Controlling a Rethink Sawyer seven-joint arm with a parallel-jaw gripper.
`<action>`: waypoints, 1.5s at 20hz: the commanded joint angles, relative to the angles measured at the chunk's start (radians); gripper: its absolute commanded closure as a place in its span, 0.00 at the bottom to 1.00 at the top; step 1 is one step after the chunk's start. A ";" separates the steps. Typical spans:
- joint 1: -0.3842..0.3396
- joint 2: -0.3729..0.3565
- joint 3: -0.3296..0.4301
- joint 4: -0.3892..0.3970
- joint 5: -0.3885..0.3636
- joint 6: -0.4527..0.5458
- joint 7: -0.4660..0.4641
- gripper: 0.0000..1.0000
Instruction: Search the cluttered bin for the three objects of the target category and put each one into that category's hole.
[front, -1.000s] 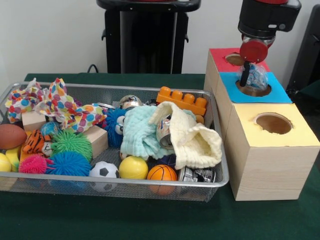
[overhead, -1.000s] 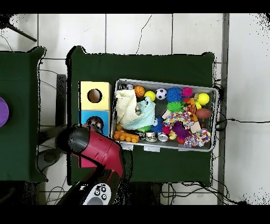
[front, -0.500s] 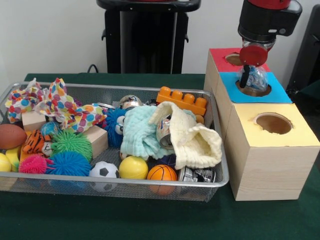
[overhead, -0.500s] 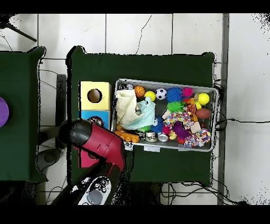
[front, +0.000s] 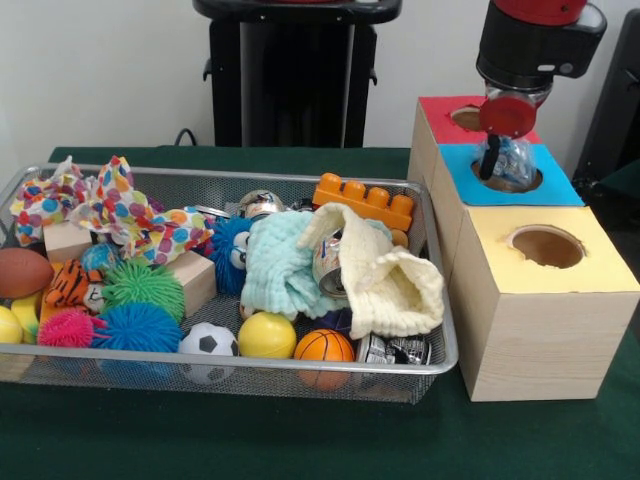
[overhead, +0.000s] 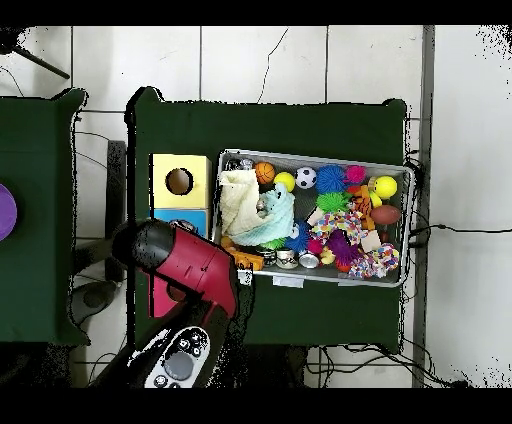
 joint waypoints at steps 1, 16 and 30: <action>-0.046 0.162 0.076 -0.140 0.064 -0.240 0.226 1.00; -0.054 0.166 0.092 -0.122 0.087 -0.283 0.188 1.00; -0.058 0.144 0.102 -0.091 0.056 -0.291 0.145 0.00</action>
